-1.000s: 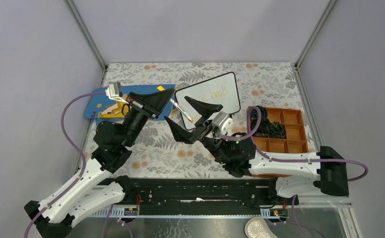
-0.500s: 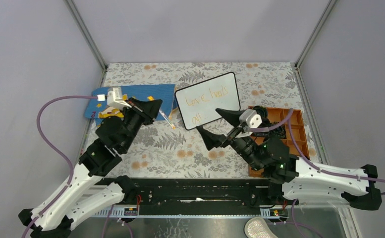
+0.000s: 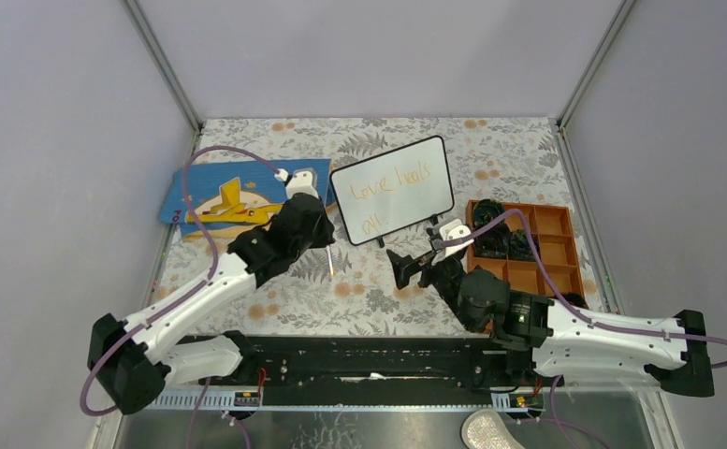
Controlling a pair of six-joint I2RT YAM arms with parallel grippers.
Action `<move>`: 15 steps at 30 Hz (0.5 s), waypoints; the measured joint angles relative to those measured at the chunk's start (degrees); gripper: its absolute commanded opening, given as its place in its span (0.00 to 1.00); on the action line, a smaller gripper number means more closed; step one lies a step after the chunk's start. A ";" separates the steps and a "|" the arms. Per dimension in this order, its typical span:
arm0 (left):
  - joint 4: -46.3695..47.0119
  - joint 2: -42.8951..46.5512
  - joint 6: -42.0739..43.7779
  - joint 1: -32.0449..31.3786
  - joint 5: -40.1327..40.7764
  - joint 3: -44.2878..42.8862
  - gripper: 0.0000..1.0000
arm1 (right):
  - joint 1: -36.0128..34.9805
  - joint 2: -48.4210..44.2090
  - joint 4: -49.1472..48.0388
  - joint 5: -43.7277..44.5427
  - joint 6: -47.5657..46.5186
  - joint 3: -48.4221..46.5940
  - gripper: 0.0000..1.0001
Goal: Write a sentence on the whiteboard
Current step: Place the whiteboard marker at the center of the board.
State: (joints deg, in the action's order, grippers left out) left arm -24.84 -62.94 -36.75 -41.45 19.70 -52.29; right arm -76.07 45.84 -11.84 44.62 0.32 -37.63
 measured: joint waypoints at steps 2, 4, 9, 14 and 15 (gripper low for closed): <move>-0.81 -2.10 0.31 1.11 -1.38 -0.09 0.00 | 0.00 0.68 0.44 1.05 1.16 0.33 1.00; -1.36 -3.87 0.48 2.71 -3.37 -0.28 0.00 | 0.00 1.18 1.05 1.62 2.21 0.59 1.00; -2.29 -10.56 1.18 6.25 -8.70 -2.32 0.00 | 0.02 1.36 2.23 1.79 4.24 1.49 1.00; -2.64 -17.66 1.79 6.88 -11.34 -3.32 0.00 | 0.02 2.19 3.89 1.40 5.62 1.88 1.00; -2.64 -18.51 1.81 6.88 -11.43 -3.32 0.00 | 0.02 2.56 4.37 1.42 5.90 1.88 1.00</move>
State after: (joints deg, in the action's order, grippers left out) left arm -27.49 -81.45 -34.94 -34.57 8.27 -55.61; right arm -76.05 48.40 -7.46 46.04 6.22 -35.75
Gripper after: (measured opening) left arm 0.195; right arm 0.995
